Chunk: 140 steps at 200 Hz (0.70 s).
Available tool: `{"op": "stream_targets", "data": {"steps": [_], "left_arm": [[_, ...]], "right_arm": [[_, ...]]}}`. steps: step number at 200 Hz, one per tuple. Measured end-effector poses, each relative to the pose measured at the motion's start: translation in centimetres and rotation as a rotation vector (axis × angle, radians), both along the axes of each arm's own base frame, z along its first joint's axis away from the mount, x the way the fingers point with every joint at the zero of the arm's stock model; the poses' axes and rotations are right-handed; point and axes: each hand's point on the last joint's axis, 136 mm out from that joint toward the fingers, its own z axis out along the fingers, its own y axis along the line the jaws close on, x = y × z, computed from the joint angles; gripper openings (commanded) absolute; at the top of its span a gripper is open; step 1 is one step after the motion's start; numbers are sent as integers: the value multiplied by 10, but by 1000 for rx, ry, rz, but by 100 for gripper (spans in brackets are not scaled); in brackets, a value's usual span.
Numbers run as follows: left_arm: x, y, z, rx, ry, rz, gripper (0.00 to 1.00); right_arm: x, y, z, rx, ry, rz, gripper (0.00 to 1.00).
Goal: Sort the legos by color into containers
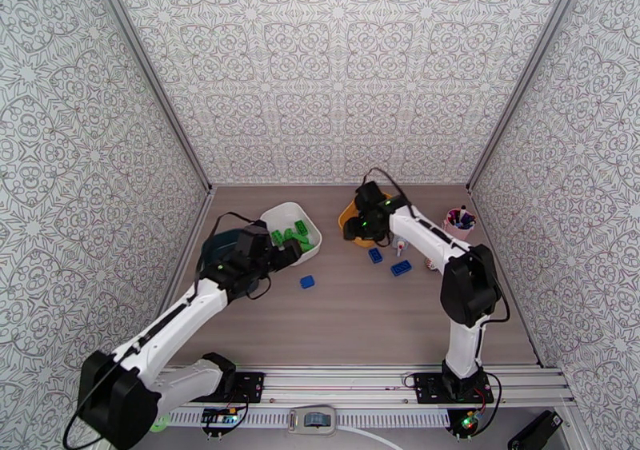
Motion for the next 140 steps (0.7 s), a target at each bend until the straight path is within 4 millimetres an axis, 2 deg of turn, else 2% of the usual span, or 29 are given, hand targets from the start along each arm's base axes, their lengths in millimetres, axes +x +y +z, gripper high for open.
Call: {"op": "stream_targets", "data": {"steps": [32,64,105,140], "left_arm": [[-11,31,-5,2,15,82,99],[-22,46,-11,0,28,118,99],[-35,50,-16,-18,39,128,99],[-44,51,-24,-29,60,134,99]], "right_arm": [[-40,46,-12,4,22,95,72],[-69,87,-28,8,34,169,75],[-88,112,-73,-48,95,200,77],[-89,125,-92,-87,94,210,77]]}}
